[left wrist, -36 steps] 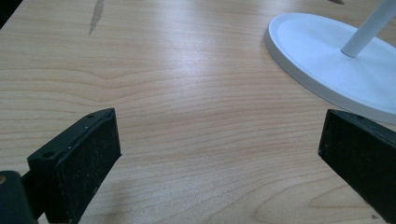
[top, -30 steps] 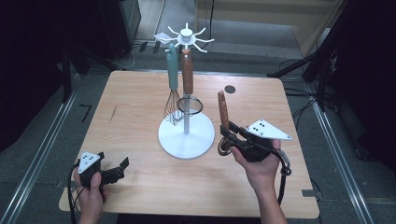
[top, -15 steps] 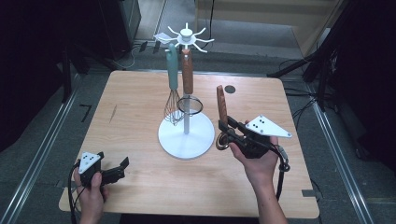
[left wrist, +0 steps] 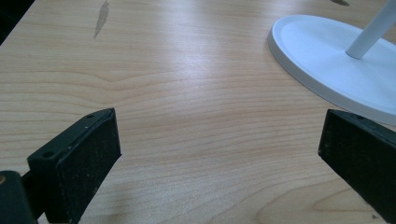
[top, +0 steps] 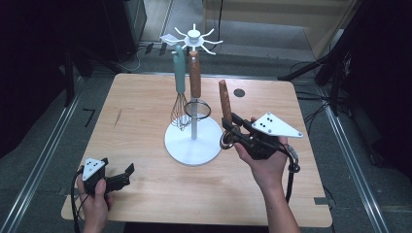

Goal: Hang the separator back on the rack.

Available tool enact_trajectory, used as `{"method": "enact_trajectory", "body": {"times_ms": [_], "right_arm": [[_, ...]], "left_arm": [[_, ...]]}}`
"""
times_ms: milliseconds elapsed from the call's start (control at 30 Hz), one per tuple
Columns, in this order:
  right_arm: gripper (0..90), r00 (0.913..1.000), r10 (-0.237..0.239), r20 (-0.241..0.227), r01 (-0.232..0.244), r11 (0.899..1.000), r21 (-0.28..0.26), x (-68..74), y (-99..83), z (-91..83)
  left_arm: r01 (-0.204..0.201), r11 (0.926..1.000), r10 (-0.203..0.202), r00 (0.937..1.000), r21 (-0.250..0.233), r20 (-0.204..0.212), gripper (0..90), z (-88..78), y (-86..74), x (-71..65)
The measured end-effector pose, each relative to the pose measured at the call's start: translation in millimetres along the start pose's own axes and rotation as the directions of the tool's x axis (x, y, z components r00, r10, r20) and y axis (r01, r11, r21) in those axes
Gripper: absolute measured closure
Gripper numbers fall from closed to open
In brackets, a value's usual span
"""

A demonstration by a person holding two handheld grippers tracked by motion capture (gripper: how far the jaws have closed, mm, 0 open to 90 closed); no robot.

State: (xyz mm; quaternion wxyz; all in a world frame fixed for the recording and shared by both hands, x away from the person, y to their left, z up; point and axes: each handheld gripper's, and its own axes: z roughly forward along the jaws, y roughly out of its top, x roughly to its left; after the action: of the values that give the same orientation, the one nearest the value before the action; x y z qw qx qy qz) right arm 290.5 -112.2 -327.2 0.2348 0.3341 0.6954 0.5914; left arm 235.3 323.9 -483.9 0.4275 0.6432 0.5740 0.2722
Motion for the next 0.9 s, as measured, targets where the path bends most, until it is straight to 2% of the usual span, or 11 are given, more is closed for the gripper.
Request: {"method": "enact_trajectory", "body": {"times_ms": [333,467,767,900], "right_arm": [[70.8,0.9999,-0.012,-0.011,0.012,0.999,-0.045,4.8,16.8,4.5],[70.8,0.9998,-0.019,-0.002,0.019,0.998,-0.062,6.0,21.5,6.2],[70.9,1.0000,-0.003,-0.007,0.003,0.995,-0.105,6.5,31.1,3.8],[70.9,0.9999,-0.012,-0.006,0.011,0.993,-0.114,6.5,37.0,4.0]], "left_arm": [[0.004,1.0000,-0.004,1.0000,-0.004,0.004,0.0,-0.5,-0.3,0.1],[0.004,1.0000,-0.004,1.0000,-0.004,0.001,0.0,-0.5,-0.3,0.4],[-0.004,1.0000,0.004,1.0000,-0.004,0.001,0.0,-0.8,-0.6,-0.2],[-0.006,1.0000,0.006,1.0000,-0.007,0.003,0.0,-0.6,-0.8,-0.4]]}}
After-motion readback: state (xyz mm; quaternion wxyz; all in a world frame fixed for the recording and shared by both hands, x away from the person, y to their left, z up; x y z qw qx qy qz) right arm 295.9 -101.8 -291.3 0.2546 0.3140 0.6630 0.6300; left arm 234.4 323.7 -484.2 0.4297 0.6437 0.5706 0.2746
